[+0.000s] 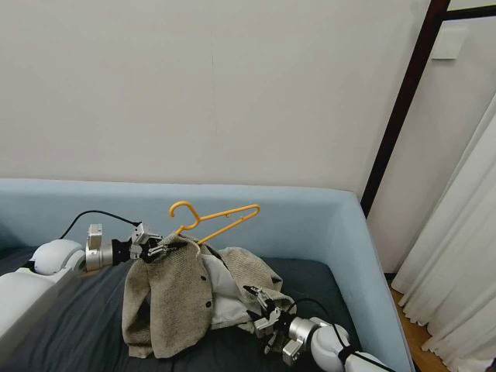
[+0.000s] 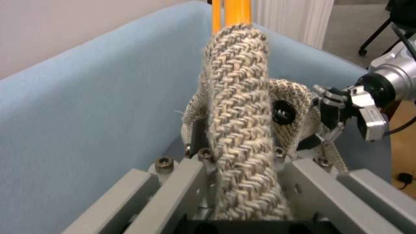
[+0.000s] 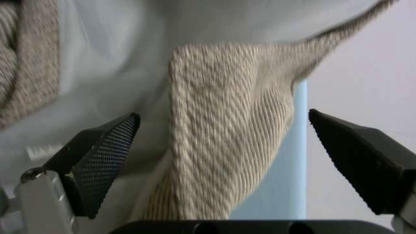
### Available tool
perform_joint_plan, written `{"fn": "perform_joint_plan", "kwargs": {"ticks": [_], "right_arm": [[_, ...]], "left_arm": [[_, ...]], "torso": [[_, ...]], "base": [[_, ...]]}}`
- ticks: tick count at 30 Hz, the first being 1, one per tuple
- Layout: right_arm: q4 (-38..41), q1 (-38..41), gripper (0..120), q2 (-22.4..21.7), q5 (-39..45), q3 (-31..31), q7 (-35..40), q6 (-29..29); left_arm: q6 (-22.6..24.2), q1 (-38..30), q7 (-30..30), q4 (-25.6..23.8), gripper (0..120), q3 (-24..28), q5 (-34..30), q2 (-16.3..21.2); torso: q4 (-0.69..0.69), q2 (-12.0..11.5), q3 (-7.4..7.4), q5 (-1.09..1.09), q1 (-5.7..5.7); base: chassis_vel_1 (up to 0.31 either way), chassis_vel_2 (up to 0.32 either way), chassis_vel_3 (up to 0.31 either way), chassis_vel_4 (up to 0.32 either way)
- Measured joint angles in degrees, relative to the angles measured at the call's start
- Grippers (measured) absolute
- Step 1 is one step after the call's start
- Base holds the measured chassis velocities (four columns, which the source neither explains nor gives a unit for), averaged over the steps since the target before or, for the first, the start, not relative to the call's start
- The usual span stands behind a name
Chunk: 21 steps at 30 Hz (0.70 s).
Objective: Pick up the clothes from the sofa and hang them on the clothes hanger.
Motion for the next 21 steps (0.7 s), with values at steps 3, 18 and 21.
{"fn": "perform_joint_plan", "kwargs": {"ticks": [3, 18, 21], "right_arm": [[-0.1, -0.1, 100, 0.0, 0.0, 0.0, 1.8, -1.6], [-0.4, 0.2, 63, 1.6, 9.0, -2.4, 6.7, 0.5], [-0.4, 0.3, 48, 1.6, 10.0, -2.1, 5.3, 0.9]], "left_arm": [[0.0, 0.6, 0.1, -0.3, 3, -0.5, 0.0, 0.0], [-0.3, 2.3, 0.2, -1.0, 3, -1.8, 0.0, 0.3], [-0.8, 2.5, 0.2, -1.0, 3, -1.9, 0.0, 0.3]], "torso": [[0.00, 0.0, 0.00, 0.00, 0.00], [0.00, 0.0, 0.00, 0.00, 0.00], [0.00, 0.0, 0.00, 0.00, 0.00]], "base": [[0.000, 0.000, 0.000, 0.000], [0.000, 0.000, 0.000, 0.000], [0.000, 0.000, 0.000, 0.000]]}}
